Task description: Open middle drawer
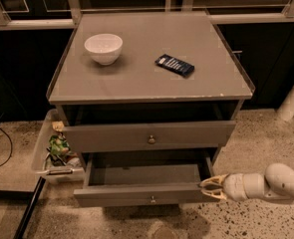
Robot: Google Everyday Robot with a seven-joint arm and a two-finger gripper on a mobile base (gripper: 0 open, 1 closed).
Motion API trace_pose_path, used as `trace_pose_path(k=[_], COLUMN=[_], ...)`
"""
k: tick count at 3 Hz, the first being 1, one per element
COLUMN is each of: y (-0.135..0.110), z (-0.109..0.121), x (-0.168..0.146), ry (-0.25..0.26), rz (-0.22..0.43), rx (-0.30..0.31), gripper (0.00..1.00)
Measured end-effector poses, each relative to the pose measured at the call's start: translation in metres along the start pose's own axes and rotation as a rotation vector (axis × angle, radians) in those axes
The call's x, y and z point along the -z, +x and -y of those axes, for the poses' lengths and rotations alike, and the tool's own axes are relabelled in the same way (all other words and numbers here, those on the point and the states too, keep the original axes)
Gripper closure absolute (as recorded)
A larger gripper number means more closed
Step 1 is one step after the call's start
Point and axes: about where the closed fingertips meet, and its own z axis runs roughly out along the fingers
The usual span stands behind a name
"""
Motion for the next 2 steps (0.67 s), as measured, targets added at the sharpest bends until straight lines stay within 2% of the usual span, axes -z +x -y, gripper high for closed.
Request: trace_pose_path(k=[2], y=[-0.005], z=[0.0023], x=[0.0023], ry=[-0.002], rz=[0.001], rx=[0.002], gripper=[0.24])
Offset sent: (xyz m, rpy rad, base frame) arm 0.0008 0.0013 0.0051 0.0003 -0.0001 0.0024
